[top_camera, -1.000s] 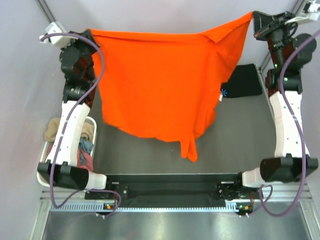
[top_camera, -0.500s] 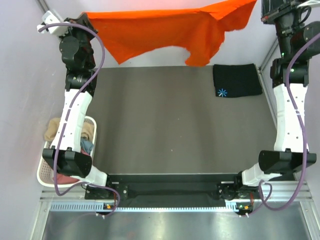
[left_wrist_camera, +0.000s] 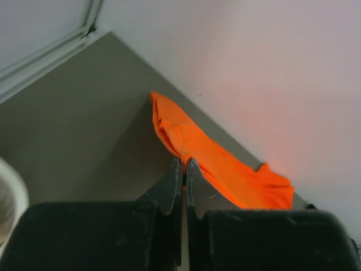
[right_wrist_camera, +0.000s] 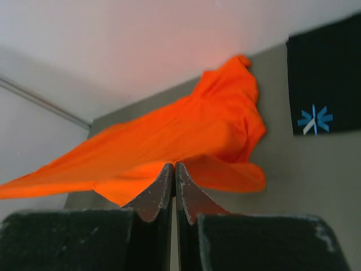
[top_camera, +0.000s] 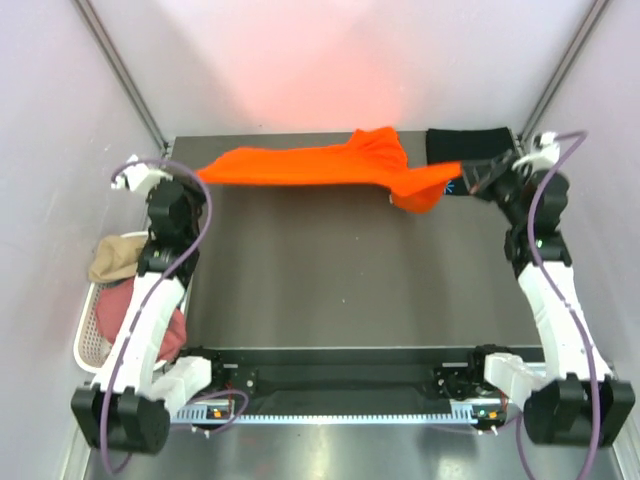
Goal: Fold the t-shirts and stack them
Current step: Flatten the tshirt out
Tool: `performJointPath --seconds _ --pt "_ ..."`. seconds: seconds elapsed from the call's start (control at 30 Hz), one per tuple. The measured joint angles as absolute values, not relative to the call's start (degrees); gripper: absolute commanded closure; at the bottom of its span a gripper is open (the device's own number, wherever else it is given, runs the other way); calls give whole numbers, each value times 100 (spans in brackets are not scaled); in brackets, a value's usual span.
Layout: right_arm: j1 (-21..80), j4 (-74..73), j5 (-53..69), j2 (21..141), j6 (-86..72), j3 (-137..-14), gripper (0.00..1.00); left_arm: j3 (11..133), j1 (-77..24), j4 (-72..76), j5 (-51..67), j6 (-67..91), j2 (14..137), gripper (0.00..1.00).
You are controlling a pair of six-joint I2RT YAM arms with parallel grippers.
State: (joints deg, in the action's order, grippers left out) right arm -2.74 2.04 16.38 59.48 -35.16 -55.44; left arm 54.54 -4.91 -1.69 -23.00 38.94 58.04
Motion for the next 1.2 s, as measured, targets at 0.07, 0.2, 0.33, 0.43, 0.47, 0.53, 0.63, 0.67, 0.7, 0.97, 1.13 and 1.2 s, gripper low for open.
performJointPath --seconds 0.07,0.2,0.33,0.43,0.47,0.53,0.63,0.67,0.7,0.97,1.13,1.2 --pt "-246 -150 1673 5363 -3498 -4899 100 4976 -486 -598 -2390 4115 5221 100" --pt "-231 -884 1859 3979 -3426 -3863 100 4381 -480 -1575 -2602 4578 4274 100" --pt "-228 -1763 2102 2786 -3267 -3146 100 4029 -464 -2683 -2707 5048 3575 100" --pt "-204 -2512 2276 2206 -3175 -2746 100 3734 -460 -3293 -2648 5352 3170 100" --pt "-189 -2735 2340 2110 -3151 -2650 100 3603 -458 -3503 -2615 5428 3024 100" --pt "-132 -3118 2416 2001 -3107 -2497 100 3380 -458 -3898 -2528 5605 2746 100" --pt "-91 -3577 2471 1900 -3046 -2316 100 3157 -499 -4390 -2383 5865 2305 100" --pt "-89 -3686 2504 1907 -3022 -2259 100 3162 -515 -4532 -2390 5955 2211 100" --pt "-89 -3756 2532 1925 -3000 -2198 100 3170 -521 -4641 -2436 6051 2137 100" --pt "62 -3758 2790 2801 -2958 -1796 100 3205 -523 -4925 -2766 6390 2353 100" --pt "233 -3365 2816 3293 -3022 -1772 100 3133 -523 -4720 -2668 6346 2956 100" --pt "405 -3225 2762 3505 -3074 -1855 100 3127 -523 -4609 -2620 6296 3218 100"
